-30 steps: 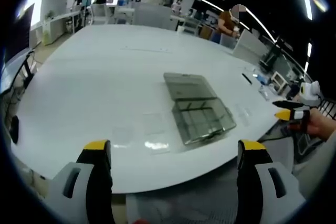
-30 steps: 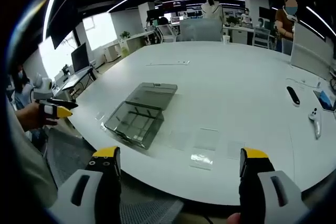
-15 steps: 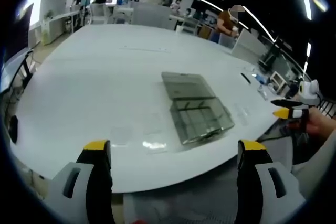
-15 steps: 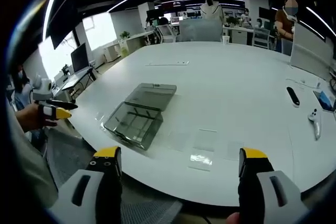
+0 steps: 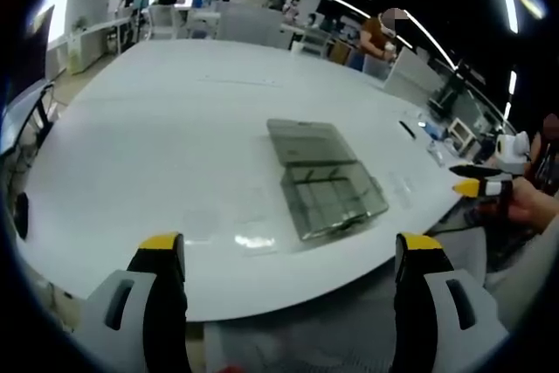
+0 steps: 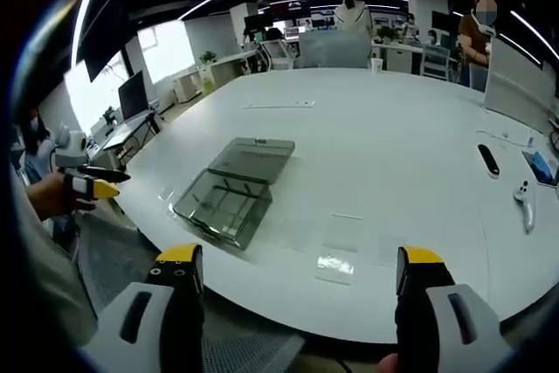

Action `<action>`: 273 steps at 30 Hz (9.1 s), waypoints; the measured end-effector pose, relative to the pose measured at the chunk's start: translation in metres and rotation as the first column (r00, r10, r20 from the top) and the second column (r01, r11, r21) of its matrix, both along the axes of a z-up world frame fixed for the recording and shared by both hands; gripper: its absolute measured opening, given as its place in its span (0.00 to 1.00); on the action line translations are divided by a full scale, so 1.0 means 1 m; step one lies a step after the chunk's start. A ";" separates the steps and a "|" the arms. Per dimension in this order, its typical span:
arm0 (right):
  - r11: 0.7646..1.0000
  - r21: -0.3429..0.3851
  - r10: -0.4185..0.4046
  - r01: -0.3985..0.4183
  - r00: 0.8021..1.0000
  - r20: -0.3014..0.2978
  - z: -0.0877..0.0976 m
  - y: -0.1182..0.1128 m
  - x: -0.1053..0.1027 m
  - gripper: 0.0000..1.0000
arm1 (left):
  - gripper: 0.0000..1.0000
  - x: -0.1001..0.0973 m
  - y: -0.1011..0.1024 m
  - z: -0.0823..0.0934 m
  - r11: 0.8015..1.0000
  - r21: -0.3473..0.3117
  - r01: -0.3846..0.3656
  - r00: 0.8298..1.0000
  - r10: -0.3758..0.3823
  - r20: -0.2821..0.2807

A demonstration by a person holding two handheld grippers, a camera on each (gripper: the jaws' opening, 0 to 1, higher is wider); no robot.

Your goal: Insert the divider into the dual guide fixture by aligning both edges with the guide slots and pushing it downward to the bottom, including one-sided entry, uneven engagement, binding, and posture correction.

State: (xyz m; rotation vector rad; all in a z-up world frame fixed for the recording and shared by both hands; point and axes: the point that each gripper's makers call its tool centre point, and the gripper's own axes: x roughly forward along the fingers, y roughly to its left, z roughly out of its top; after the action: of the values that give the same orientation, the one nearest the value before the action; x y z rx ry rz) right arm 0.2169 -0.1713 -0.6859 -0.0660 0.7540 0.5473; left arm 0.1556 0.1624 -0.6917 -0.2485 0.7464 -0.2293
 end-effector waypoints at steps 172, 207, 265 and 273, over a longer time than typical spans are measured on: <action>0.923 -0.378 -0.120 -0.076 0.876 -0.467 -0.130 -0.013 0.070 0.27 | 0.97 0.013 -0.024 -0.013 0.998 -0.054 0.027 0.999 -0.029 -0.041; 0.941 -0.312 -0.006 -0.134 0.912 -0.410 -0.115 -0.007 0.070 0.27 | 0.96 0.017 -0.042 -0.012 0.993 -0.090 0.081 0.996 -0.085 -0.040; 0.912 -0.040 0.389 -0.408 0.891 -0.236 -0.001 0.147 -0.010 0.27 | 0.42 0.053 -0.138 0.033 0.858 -0.463 0.222 0.975 -0.187 0.120; 0.905 -0.027 0.408 -0.424 0.886 -0.222 0.005 0.156 -0.014 0.27 | 0.37 0.053 -0.139 0.038 0.848 -0.484 0.216 0.976 -0.177 0.125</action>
State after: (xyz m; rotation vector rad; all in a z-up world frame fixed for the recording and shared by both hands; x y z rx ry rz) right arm 0.2032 -0.0158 -0.6804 -0.2477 0.9770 0.9482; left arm 0.2088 0.0237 -0.6541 -0.6512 0.6269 -0.6275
